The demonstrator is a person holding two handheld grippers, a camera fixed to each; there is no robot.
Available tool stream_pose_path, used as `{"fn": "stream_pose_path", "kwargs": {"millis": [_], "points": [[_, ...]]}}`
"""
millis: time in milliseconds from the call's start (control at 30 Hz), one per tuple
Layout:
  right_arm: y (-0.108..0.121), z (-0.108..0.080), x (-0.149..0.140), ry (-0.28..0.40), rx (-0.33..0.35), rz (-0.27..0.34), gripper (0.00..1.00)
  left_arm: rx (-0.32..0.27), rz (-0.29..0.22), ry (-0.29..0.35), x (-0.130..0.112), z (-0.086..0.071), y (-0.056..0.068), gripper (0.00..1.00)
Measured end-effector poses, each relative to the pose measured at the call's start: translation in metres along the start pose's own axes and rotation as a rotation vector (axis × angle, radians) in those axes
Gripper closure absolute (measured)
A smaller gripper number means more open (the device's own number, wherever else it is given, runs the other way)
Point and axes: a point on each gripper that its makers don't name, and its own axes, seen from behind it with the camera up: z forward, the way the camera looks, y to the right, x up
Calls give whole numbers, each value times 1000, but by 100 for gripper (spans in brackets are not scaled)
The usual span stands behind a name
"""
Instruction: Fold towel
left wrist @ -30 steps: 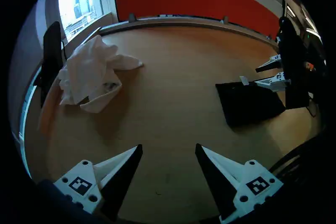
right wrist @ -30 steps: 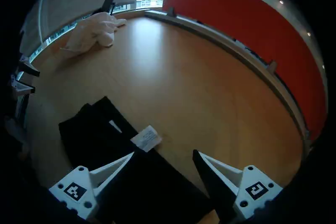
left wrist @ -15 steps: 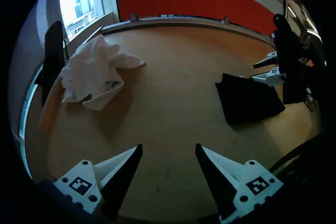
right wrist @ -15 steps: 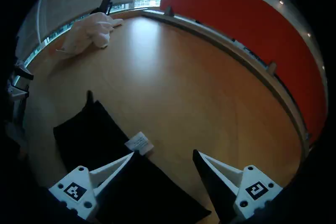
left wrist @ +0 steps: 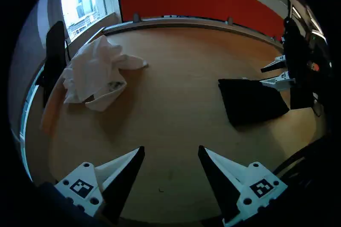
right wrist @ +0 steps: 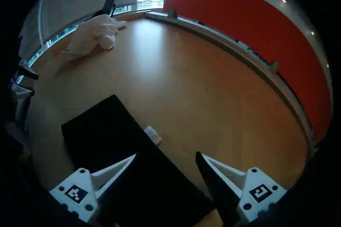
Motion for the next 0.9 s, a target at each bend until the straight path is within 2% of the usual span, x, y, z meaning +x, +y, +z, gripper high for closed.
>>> {"fn": "stream_pose_path", "kwargs": {"millis": [400,900], "points": [[-2,-41,-48,-16,-16,56,2,-2,3,-1,-3,-5,6,7],[-3,-91,-112,-64,-34,77,2,-6,10,5,-2,-10,13,7]]}}
